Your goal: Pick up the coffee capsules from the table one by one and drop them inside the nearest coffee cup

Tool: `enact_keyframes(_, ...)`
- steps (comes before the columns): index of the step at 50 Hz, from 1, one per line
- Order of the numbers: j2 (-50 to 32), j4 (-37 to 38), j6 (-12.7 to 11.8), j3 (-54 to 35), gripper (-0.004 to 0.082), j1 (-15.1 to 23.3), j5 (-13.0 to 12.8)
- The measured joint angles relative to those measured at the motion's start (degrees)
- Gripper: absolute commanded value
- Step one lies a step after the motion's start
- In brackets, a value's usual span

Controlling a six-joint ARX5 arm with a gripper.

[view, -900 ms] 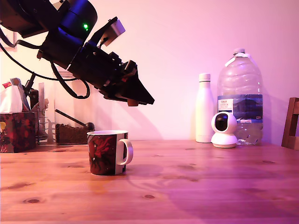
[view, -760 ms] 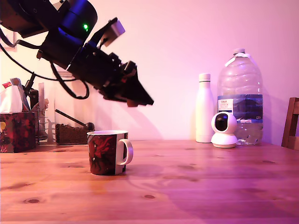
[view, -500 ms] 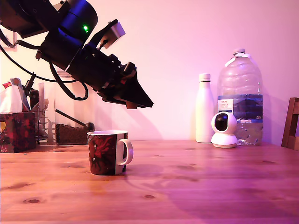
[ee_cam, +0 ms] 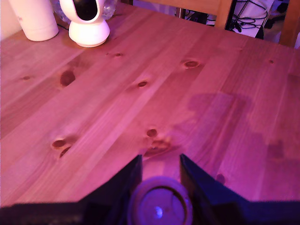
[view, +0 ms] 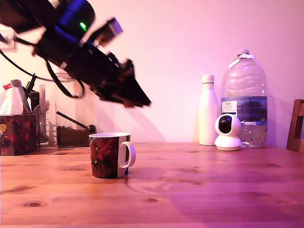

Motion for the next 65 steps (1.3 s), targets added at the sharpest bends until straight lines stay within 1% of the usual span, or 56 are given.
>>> enact_keyframes(13, -3.93, -0.11, -0.02, -0.22, 0.0183, 2.75, -0.22)
enact_keyframes(20, -4.48, 0.07, -0.13, -2.56, 0.0183, 4.42, -0.46)
enact_keyframes(28, -5.38, -0.15, -0.15, -5.68, 0.0183, 6.67, -2.05)
enact_keyframes(39, -7.13, -0.07, -0.52, -6.23, 0.0183, 8.94, -2.47)
enact_keyframes(50, -7.15, -0.24, -1.33, -6.23, 0.0183, 8.83, -2.60)
enact_keyframes(54, -7.15, -0.72, -1.92, -6.23, 0.0183, 8.68, -3.17)
enact_keyframes(59, -7.13, -3.52, -2.05, -6.12, 0.0183, 8.09, -4.52)
enact_keyframes(65, -6.56, -6.86, -2.05, -4.37, 0.0183, 7.10, -5.29)
